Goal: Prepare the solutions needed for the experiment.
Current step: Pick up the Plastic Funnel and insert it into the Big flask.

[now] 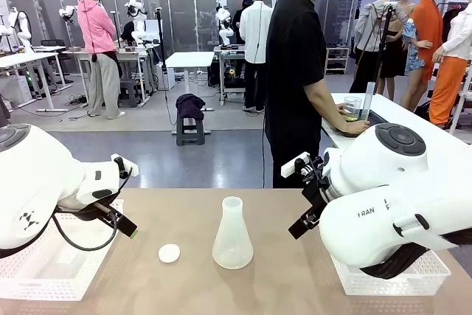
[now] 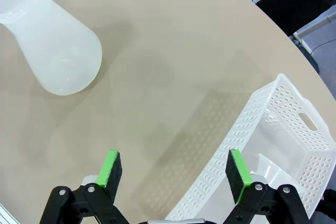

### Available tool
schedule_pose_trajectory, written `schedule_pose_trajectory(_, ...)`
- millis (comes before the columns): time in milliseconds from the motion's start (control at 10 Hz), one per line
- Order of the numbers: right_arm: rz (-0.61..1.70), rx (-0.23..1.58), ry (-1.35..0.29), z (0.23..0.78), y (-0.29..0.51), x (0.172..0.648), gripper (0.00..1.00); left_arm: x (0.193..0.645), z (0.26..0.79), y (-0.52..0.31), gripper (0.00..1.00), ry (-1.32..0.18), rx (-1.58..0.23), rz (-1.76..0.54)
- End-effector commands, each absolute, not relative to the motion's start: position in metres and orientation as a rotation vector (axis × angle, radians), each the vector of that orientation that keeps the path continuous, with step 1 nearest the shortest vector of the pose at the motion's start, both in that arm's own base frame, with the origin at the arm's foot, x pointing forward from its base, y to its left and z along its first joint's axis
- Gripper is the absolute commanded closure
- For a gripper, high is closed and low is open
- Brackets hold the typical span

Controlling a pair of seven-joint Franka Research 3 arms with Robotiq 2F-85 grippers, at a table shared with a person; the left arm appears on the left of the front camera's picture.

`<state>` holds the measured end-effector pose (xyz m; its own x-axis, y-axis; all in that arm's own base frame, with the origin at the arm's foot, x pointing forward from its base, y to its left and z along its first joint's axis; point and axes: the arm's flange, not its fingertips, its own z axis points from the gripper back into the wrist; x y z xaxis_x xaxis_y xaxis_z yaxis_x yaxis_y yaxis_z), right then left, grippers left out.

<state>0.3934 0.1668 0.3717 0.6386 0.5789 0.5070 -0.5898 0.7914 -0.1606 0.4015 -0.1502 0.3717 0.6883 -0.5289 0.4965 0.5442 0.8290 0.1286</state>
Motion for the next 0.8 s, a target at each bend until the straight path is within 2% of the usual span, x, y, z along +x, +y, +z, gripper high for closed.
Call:
schedule_pose_trajectory(0, 0.665, 0.022, -0.571, 0.3717, 0.1667, 0.3934, 0.0, 0.4016, 0.3717, -0.15, 0.0, -0.546, -0.03, -0.6)
schedule_pose_trajectory(700, 0.667, 0.02, -0.571, 0.3717, 0.1668, 0.3934, 0.0, 0.4016, 0.3717, -0.15, 0.0, -0.546, -0.03, -0.6)
